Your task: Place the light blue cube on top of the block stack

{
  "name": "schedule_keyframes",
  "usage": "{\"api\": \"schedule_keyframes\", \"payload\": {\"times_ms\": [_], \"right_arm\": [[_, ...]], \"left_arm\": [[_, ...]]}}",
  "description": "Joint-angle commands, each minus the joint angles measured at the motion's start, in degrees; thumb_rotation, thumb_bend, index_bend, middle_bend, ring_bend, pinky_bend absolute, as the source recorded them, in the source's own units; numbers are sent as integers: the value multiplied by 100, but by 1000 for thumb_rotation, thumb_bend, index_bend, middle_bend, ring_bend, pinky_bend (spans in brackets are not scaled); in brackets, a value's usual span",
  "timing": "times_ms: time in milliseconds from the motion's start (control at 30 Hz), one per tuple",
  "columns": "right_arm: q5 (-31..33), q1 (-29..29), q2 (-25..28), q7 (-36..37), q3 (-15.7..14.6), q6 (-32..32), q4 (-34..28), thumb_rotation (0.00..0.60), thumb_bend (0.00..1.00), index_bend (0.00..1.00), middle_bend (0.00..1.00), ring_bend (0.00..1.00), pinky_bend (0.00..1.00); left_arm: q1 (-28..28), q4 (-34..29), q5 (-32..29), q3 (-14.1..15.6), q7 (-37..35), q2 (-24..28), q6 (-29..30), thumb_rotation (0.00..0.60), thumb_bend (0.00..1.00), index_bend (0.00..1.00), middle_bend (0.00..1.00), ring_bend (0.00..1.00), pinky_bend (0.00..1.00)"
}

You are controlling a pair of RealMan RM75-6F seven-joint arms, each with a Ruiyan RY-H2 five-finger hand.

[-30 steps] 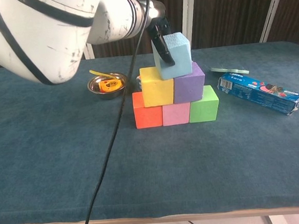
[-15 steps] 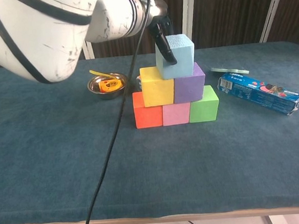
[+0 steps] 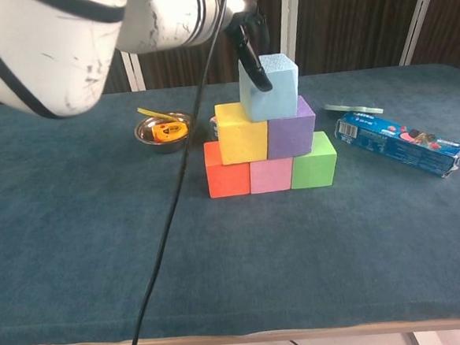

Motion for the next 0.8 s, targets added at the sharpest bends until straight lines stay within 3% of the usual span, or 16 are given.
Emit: {"api": "schedule_keyframes", "payload": {"times_ms": [33,133,233,300,333,433,467,500,567,667,733,800], "right_arm": [[9,-11,2,9,6,18,8,600,242,0,0,0,0],[-16,-43,3,4,0,79,21,600,243,0,0,0,0],[-40,-85,-8,-57,-5,151,13,600,243,0,0,0,0],[-42,-115,-22,-126,-3,195,-2,600,242,0,0,0,0],[-39,-127,-33,-166,5,217,-18,600,242,0,0,0,0],[-14,-146,-78,-315,26,239,-39,600,243,0,0,0,0],[3,-152,-111,-400,36,238,-48,600,243,0,0,0,0],[16,-153,-138,-473,46,233,-58,600,243,0,0,0,0],[85,-140,-205,-670,84,188,-83,600,242,0,0,0,0],[287,-101,-308,-950,187,89,-152,600,243,0,0,0,0],[410,-59,-386,-1172,250,3,-217,600,242,0,0,0,0],[460,-18,-448,-1388,276,-73,-240,600,242,0,0,0,0]], "left_arm": [[207,-860,402,23,-34,515,346,515,44,145,86,6,111],[743,-2173,1237,286,-260,1268,690,516,45,25,62,2,111],[1713,-3741,2499,881,-722,2275,1076,522,44,0,21,0,111],[2623,-4519,3809,1717,-1032,2992,1425,542,44,0,5,0,108],[3229,-4652,4827,2338,-1286,3286,1675,551,44,0,2,0,106],[4708,-3858,7195,3842,-2163,3542,2455,596,44,0,0,0,97],[5328,-3255,7777,4299,-2661,3470,2916,600,44,0,0,0,94],[5746,-2810,7992,4518,-3048,3357,3237,600,44,0,0,0,86],[6552,-1784,8219,4730,-4002,2985,3879,600,44,0,0,0,75],[7373,-451,8146,4647,-5225,2370,4445,600,44,0,0,0,68],[7636,131,8007,4622,-5778,2178,4328,600,44,0,0,0,63],[7671,315,8113,4640,-6097,2221,4175,600,44,0,0,0,57]]}}
